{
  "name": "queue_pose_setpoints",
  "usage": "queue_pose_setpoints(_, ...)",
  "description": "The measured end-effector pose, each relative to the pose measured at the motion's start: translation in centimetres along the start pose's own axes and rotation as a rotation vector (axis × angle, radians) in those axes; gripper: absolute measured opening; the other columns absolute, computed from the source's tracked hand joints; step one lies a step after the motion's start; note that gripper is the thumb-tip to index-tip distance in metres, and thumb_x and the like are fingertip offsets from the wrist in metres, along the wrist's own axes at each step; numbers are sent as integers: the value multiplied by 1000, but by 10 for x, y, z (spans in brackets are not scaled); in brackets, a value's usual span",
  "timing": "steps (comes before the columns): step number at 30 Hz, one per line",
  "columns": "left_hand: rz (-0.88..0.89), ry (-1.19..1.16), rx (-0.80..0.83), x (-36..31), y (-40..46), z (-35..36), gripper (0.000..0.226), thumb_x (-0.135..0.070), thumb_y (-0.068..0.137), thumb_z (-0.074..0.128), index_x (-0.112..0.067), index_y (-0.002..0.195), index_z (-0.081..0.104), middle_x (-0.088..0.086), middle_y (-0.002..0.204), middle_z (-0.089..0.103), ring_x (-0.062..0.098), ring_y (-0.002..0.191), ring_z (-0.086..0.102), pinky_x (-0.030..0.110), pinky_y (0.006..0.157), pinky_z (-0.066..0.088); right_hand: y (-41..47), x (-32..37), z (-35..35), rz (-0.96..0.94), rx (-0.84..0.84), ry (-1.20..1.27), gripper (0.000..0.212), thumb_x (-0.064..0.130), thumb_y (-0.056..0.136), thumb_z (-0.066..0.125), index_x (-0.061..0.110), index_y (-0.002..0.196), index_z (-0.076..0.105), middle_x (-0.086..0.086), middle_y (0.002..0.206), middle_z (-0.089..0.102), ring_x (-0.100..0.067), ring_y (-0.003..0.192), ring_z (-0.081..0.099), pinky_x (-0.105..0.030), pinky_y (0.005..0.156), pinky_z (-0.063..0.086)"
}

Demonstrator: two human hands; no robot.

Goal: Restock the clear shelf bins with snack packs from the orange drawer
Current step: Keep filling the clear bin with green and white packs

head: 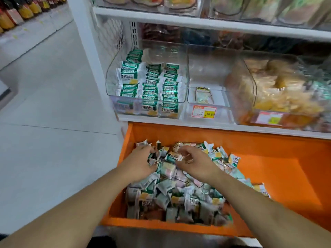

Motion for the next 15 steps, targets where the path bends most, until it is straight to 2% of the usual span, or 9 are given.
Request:
queue_pose_setpoints(3, -96, -21, 30, 26, 22, 31, 96, -45, 85, 82, -31, 162, 27, 5, 167, 20, 27, 155, 24, 38, 125, 28, 24, -30, 23, 64, 17, -35, 56, 48, 91, 76, 30, 140, 57, 3, 132, 56, -14, 102, 64, -29, 89, 50)
queue_pose_setpoints(5, -177, -18, 40, 47, 36, 47, 109, -51, 78, 87, -28, 163, 25, 6, 170, 12, 29, 158, 16, 41, 128, 23, 41, -45, 40, 78, 40, -44, 62, 47, 90, 76, 33, 146, 53, 1, 139, 51, -14, 97, 67, -28, 87, 50)
queue_pose_setpoints(6, -224, -22, 32, 58, 43, 53, 107, -51, 77, 88, -25, 162, 28, 8, 170, 11, 30, 158, 16, 41, 128, 24, 49, -52, 50, 81, 49, -49, 66, 46, 90, 76, 34, 149, 50, 0, 143, 48, -15, 101, 66, -27, 89, 49)
queue_pose_setpoints(7, -268, -39, 19, 69, 50, 58, 104, -48, 78, 88, -23, 161, 29, 10, 169, 13, 31, 157, 17, 42, 127, 26, 58, -58, 59, 83, 56, -61, 71, 45, 89, 76, 34, 153, 46, -1, 148, 46, -18, 114, 63, -28, 96, 48)
queue_pose_setpoints(9, -348, -99, 6, 84, 60, 69, 103, -42, 85, 84, -21, 165, 22, 11, 168, 19, 34, 155, 23, 44, 125, 30, 75, -69, 75, 89, 55, -112, 79, 47, 89, 74, 36, 158, 38, -3, 158, 39, -25, 142, 42, -36, 113, 40)
queue_pose_setpoints(10, -369, -116, -8, 89, 64, 73, 100, -39, 89, 81, -21, 165, 20, 12, 166, 25, 35, 153, 27, 45, 123, 32, 83, -73, 81, 99, 63, -151, 82, 49, 89, 73, 36, 160, 34, -3, 161, 35, -28, 148, 33, -42, 118, 37)
queue_pose_setpoints(13, -357, -84, -120, 93, 72, 77, 79, -28, 93, 77, -21, 159, 35, 11, 157, 42, 35, 145, 35, 43, 120, 34, 98, -84, 96, 129, 112, -295, 80, 50, 94, 66, 29, 162, 30, -7, 163, 35, -34, 149, 28, -45, 119, 33)
queue_pose_setpoints(15, -359, -58, -164, 94, 71, 79, 70, -21, 94, 76, -20, 155, 42, 9, 154, 45, 33, 142, 37, 42, 119, 33, 104, -90, 100, 139, 89, -341, 72, 40, 97, 66, 27, 160, 34, -11, 157, 43, -35, 145, 33, -44, 117, 36)
Point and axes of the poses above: each hand's wrist, its own y-axis towards the middle knuckle, its own z-axis out of the palm, x = y × z, the point moved 8 cm from there along y, towards the middle knuckle
